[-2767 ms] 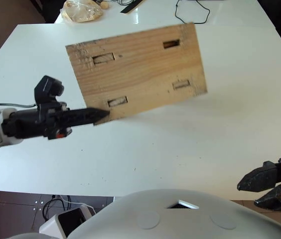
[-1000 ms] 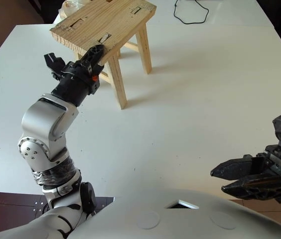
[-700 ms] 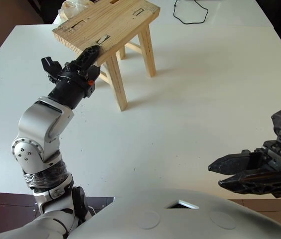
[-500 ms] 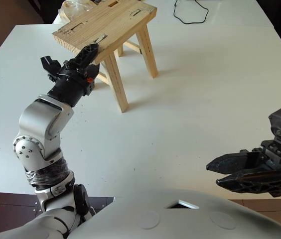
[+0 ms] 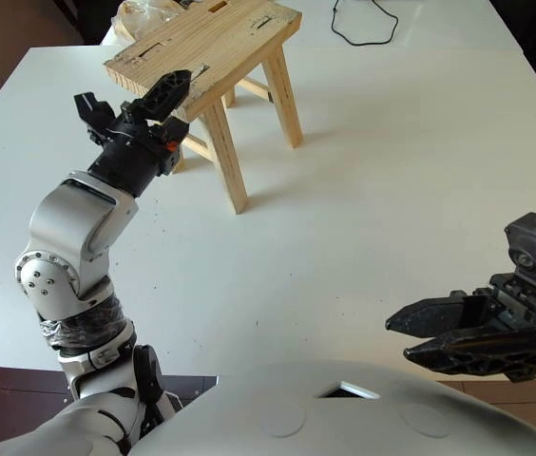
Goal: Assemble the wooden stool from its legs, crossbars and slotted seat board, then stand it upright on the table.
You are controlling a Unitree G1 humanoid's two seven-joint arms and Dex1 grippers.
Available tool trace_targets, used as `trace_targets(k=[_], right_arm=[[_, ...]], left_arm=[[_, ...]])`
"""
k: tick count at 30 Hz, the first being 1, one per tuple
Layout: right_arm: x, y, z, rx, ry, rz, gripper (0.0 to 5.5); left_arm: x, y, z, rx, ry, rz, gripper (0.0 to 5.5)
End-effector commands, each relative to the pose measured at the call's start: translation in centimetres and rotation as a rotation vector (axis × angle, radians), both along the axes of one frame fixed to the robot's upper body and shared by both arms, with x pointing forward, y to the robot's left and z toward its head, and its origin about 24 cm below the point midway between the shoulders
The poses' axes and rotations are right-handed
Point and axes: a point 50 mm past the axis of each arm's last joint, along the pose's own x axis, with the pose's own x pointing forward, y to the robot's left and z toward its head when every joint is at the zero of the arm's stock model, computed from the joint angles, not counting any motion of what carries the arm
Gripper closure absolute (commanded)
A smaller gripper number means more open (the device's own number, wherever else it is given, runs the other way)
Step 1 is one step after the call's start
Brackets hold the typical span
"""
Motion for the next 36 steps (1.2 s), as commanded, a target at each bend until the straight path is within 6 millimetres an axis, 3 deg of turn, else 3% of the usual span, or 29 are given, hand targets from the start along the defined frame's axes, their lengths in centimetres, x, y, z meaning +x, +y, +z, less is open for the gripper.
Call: trace_targets(k=[1,4,7,10,15,20,23,28,32,36], right_arm=[[0.1,0.1,0.1,0.002,-0.005,0.007,4.24],[0.1,0.1,0.1,-0.001,-0.003,0.013,4.24],[0.1,0.2,0.1,0.001,-0.001,0.016,4.24],[0.2,0.3,0.0,0.003,0.0,0.016,4.24],[0.1,0.5,-0.1,0.013,0.002,0.011,4.24],[0.2,0.7,-0.3,0.03,-0.006,-0.026,4.24],[0.3,0.9,-0.6,0.047,-0.005,-0.074,4.24],[1.2,1.1,-0.9,0.069,-0.021,-0.196,4.24],[1.9,1.5,-1.3,0.054,-0.065,-0.264,4.24],[2.9,1.9,-1.9,0.053,-0.127,-0.352,4.24]], left_arm=[[-0.7,0.3,-1.7,0.018,0.063,0.002,1.0],[-1.1,0.6,-2.3,0.001,0.063,0.002,0.53],[-2.2,-0.2,-2.1,-0.064,-0.072,-0.078,0.11],[-3.3,-0.9,-1.9,-0.128,-0.18,-0.128,0.11],[-4.6,-0.1,-3.7,-0.117,-0.158,-0.182,0.11],[-7.8,0.0,-4.5,-0.08,-0.185,-0.364,0.11],[-8.8,-0.7,-2.9,-0.046,-0.299,-0.483,0.11],[-8.2,-2.0,1.0,0.05,-0.524,-0.544,0.11],[-7.5,-3.0,4.5,0.117,-0.712,-0.544,0.11],[-6.3,-2.3,6.2,0.232,-0.748,-0.497,0.11]])
